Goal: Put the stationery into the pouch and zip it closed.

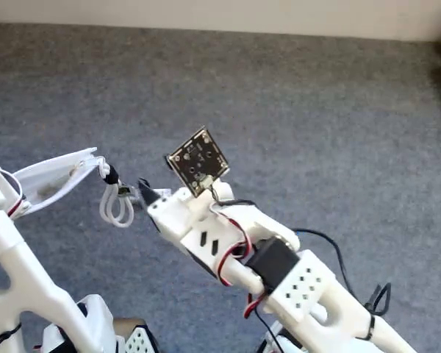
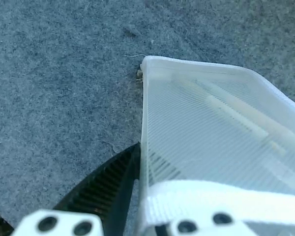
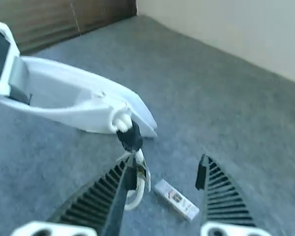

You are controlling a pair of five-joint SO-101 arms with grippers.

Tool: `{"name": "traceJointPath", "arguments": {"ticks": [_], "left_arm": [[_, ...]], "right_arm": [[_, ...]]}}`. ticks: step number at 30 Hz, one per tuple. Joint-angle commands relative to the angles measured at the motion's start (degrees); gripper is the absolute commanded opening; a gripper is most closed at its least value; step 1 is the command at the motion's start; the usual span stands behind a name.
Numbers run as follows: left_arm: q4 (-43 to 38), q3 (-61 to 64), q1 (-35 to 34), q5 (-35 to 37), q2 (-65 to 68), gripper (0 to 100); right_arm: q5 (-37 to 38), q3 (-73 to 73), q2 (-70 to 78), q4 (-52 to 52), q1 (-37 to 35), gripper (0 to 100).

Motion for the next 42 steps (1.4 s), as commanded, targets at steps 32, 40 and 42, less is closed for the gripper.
{"name": "traceJointPath", "arguments": {"ticks": [32, 40, 42], "left_arm": [[-1.9, 1.9, -0.2, 0.8, 0.7, 0], [-3.5, 3.3, -0.2, 0.8, 0.7, 0], [-3.5, 3.3, -0.2, 0.8, 0.7, 0]], "right_arm": [[19.6, 4.8, 18.9, 16.3, 2.4, 19.7], [22.9, 1.4, 28.8, 14.5, 2.3, 19.7], [23.3, 0.5, 31.0, 12.9, 2.3, 19.7]]}}
